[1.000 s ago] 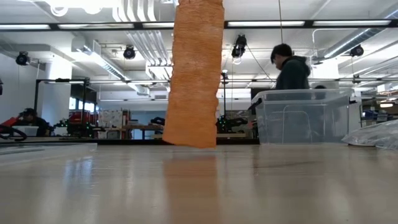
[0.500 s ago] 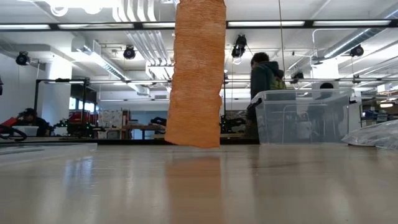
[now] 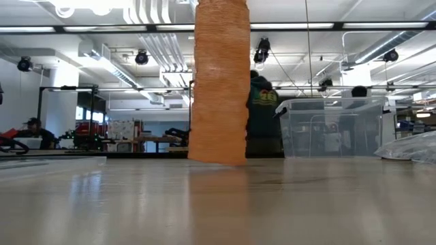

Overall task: Roll bandage
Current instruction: Roll the orange bandage

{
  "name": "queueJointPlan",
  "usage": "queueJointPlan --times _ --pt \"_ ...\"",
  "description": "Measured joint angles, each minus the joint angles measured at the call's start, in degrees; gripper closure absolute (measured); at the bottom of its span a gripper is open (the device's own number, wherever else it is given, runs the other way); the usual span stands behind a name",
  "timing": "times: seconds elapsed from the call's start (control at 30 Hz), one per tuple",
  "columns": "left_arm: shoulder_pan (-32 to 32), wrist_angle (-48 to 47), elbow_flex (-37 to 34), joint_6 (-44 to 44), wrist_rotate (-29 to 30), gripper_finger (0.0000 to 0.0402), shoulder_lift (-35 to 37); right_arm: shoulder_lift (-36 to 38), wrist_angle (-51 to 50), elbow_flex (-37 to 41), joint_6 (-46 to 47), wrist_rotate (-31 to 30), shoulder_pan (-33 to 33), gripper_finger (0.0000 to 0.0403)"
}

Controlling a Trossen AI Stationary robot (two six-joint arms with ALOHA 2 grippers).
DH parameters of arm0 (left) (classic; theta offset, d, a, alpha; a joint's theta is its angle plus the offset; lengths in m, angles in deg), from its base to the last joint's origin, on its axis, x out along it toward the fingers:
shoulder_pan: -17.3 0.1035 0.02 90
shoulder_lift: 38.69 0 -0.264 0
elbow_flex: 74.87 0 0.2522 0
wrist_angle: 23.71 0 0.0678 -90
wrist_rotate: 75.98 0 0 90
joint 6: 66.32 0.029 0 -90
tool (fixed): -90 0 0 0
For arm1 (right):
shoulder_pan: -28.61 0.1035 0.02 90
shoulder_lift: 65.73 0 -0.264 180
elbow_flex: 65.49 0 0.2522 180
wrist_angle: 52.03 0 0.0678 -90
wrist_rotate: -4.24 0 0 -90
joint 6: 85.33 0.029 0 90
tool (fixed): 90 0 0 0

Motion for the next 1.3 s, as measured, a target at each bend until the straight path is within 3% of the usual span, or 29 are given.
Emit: queueJointPlan --times 0.17,0.3,0.6,0.83,1.0,1.3 --pt "0.0 -0.6 0.0 1.0 -0.1 0.0277 0.2 -0.4 0.3 -0.2 -0.6 -0.9 0.0 0.0337" --pt "0.0 -1.1 0.0 3.9 0.0 0.0294 0.4 -0.6 0.6 -0.2 3.2 -0.9 0.0 0.0310" --pt "0.0 -2.3 -0.1 16.5 2.7 0.0358 1.0 -0.2 -0.6 -0.4 30.2 -0.8 0.0 0.0190" --pt "0.0 -3.1 -0.1 27.5 2.6 0.0357 1.1 1.5 -2.1 -0.4 46.8 -1.1 -1.1 0.0118" --pt "0.0 -4.7 -0.1 30.8 2.7 0.0356 1.3 1.9 -4.0 -0.4 52.7 -1.9 -2.9 0.0120" --pt "0.0 -5.2 -0.1 31.6 3.0 0.0356 1.3 1.9 -5.5 -0.4 54.9 -0.2 -4.3 0.0170"
